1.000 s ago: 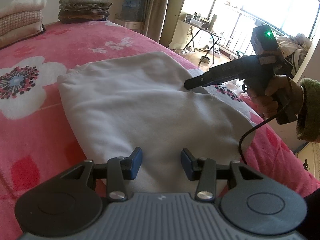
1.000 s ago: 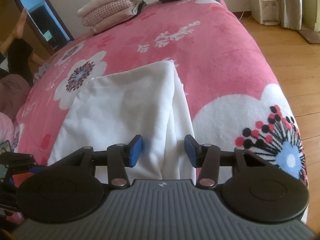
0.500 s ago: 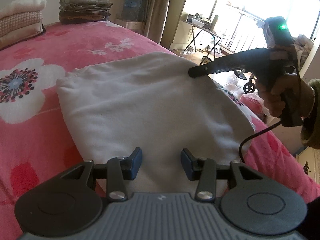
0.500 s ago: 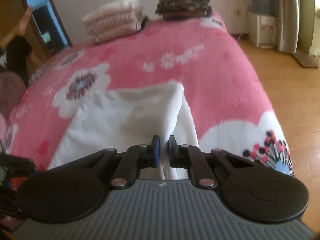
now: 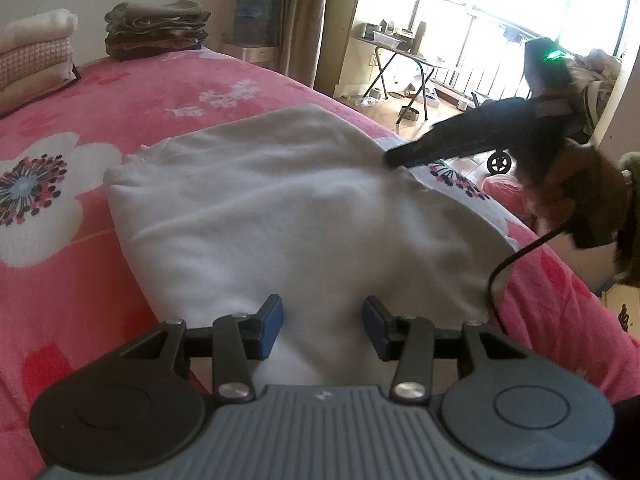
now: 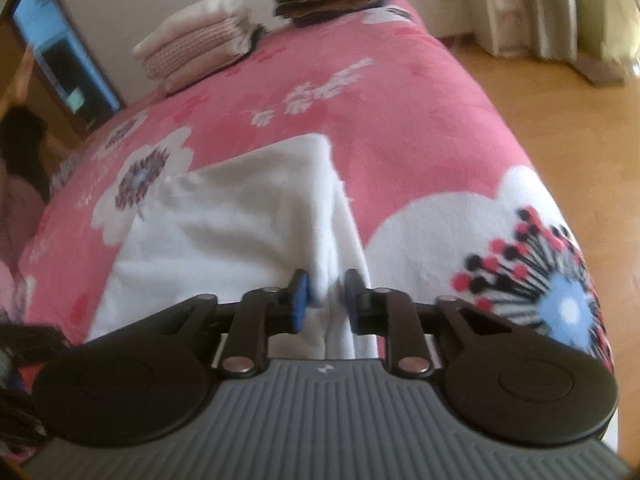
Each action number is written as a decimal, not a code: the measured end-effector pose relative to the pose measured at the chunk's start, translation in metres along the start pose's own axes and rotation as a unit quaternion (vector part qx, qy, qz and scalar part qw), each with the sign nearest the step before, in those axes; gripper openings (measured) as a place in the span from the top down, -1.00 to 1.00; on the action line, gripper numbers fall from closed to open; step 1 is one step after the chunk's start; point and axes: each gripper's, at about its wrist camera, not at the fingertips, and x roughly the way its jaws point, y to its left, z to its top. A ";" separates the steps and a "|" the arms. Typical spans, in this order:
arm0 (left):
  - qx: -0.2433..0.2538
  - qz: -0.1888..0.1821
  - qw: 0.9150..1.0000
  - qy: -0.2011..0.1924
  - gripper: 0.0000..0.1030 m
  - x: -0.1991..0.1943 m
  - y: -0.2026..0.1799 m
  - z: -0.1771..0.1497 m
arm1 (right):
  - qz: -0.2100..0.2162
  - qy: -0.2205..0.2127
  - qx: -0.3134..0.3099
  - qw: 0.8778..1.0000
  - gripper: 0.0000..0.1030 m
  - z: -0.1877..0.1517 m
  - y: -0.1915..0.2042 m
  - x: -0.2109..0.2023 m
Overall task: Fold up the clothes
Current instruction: 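Pinch the shirt's folded edge with the right gripper and release it, then press and smooth the folded white shirt's surface with the right gripper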
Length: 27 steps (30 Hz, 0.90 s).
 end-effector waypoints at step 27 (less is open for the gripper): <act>0.035 0.000 0.999 -0.004 -0.03 0.000 -0.007 -0.006 | -0.051 0.096 -0.280 0.954 0.72 -0.090 0.077 -0.054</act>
